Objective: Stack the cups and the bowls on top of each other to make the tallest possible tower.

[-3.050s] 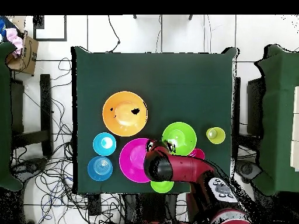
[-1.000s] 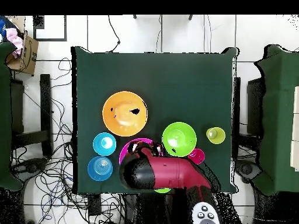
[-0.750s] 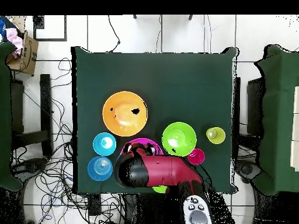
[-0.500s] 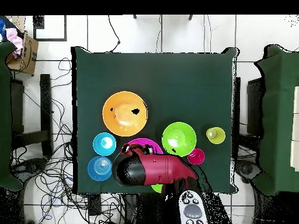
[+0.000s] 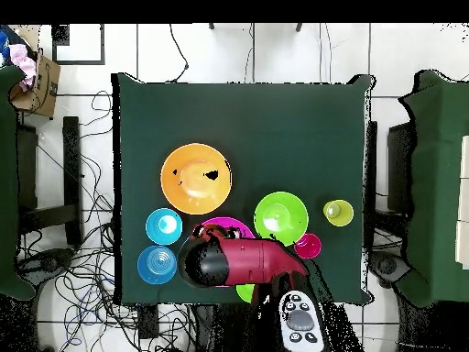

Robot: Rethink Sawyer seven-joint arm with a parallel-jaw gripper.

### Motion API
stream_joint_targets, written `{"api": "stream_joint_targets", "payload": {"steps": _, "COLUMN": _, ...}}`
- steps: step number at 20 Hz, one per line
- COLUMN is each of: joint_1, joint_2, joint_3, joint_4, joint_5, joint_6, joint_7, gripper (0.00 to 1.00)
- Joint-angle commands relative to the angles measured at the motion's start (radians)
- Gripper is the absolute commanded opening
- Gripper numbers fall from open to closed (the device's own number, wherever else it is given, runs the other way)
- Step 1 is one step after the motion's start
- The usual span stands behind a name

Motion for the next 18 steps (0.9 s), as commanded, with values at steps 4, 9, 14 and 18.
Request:
{"api": "stream_joint_targets", "payload": {"steps": 4, "joint_1": 0.014, "joint_2": 0.104, "joint_3": 0.008, "joint_4": -0.086, "joint_5": 0.046, "joint_6": -0.067, "joint_7": 0.17, "gripper": 1.0}}
{"api": "stream_joint_targets", "payload": {"steps": 9, "joint_1": 0.012, "joint_2": 0.136, "joint_3": 0.009, "joint_4": -0.114, "joint_5": 0.061, "joint_6": -0.084, "joint_7": 0.168, "gripper": 1.0}}
{"api": "stream_joint_targets", "payload": {"steps": 14, "joint_1": 0.021, "joint_2": 0.156, "joint_3": 0.017, "joint_4": -0.146, "joint_5": 0.082, "joint_6": -0.079, "joint_7": 0.162, "gripper": 1.0}}
{"api": "stream_joint_targets", "payload": {"steps": 18, "joint_1": 0.039, "joint_2": 0.167, "joint_3": 0.01, "joint_4": -0.177, "joint_5": 0.099, "joint_6": -0.068, "joint_7": 0.166, "gripper": 1.0}}
